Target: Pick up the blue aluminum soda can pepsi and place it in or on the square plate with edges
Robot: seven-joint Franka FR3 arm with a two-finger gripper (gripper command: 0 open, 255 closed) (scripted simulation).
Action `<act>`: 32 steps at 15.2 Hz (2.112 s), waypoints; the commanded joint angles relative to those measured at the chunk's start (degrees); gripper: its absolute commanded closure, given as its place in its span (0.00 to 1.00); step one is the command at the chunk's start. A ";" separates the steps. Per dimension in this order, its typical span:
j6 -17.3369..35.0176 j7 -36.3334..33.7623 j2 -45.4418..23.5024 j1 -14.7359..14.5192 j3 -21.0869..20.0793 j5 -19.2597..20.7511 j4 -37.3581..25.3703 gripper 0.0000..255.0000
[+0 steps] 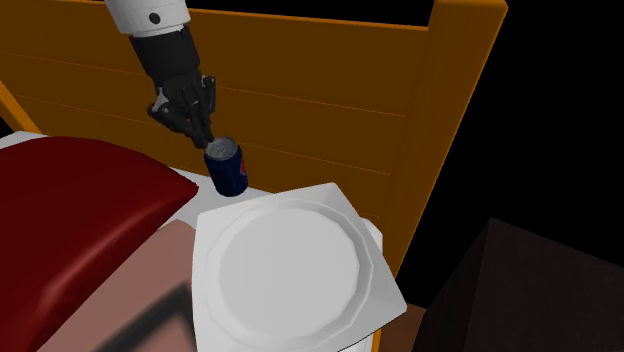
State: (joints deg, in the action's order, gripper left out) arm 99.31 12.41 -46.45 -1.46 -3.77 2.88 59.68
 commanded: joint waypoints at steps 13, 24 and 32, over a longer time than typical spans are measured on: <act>37.73 -7.15 16.41 -0.37 2.32 3.97 37.75 0.00; 37.50 -7.06 15.89 -0.25 2.26 4.00 37.00 1.00; 37.15 -7.11 16.83 -0.29 2.21 3.96 37.59 1.00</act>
State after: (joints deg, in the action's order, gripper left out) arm 136.70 5.31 -29.87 -1.74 -1.55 6.85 97.20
